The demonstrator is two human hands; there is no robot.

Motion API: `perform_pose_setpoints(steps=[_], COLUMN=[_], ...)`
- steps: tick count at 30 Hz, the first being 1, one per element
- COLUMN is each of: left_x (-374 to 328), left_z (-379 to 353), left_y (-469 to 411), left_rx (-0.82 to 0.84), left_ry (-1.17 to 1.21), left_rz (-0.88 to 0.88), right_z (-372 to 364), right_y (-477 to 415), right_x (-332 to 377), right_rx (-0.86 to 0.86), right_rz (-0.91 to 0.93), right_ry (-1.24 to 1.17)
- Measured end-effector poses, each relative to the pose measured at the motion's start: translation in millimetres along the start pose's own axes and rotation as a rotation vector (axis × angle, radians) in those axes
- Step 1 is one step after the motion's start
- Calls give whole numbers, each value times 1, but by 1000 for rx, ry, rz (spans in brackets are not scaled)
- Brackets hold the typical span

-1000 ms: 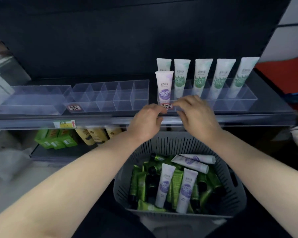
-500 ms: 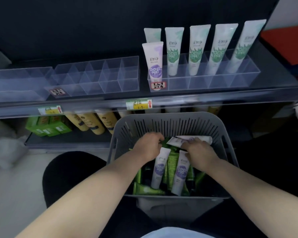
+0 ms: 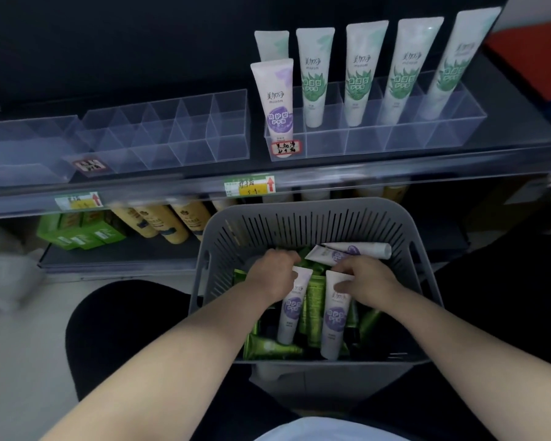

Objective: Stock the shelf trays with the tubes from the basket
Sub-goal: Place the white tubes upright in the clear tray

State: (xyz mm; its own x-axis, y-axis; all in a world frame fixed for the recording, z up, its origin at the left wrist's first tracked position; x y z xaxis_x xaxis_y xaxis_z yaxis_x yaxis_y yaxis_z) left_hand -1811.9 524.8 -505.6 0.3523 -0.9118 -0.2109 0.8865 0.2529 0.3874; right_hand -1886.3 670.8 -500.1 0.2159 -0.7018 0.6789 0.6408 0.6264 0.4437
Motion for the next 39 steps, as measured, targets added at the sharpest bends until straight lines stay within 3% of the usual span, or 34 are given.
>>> perform_pose_setpoints(steps=[4, 9, 14, 23, 31, 34, 39], left_x=[-7, -12, -18, -35, -82, -100, -113], left_z=[0, 3, 24, 164, 294, 324, 339], left_y=[-1, 1, 15, 49, 68, 61, 26], left_rx=[-4, 21, 6, -576, -993, -1063, -963], left_ry=[-115, -149, 45, 134, 133, 59, -51], left_rz=[-5, 19, -21, -101, -189, -185, -112], right_z=[3, 14, 26, 111, 204, 226, 248], right_y=[5, 10, 23, 46, 70, 79, 81], right_x=[14, 23, 43, 107, 160, 176, 186], right_rx=[42, 7, -3, -331, -614, -681, -757], right_rz=[79, 117, 184, 386, 505, 535, 533], right_ry=[-194, -258, -224, -53, 40, 86, 151])
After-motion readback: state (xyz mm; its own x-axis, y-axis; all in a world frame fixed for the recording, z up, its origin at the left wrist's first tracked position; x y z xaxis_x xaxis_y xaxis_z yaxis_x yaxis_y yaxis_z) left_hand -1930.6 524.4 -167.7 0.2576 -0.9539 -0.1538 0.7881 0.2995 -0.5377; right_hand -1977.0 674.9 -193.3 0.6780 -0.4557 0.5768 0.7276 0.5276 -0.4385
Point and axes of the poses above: each hand's wrist, its own y-axis away from the middle knuckle, its own z-axis out of the back of the hand, x = y × z, the point moved 8 cm from there along -y, towards the middle knuckle, and after that the axes turned 8 degrees about -y, right-handed, at the moved point
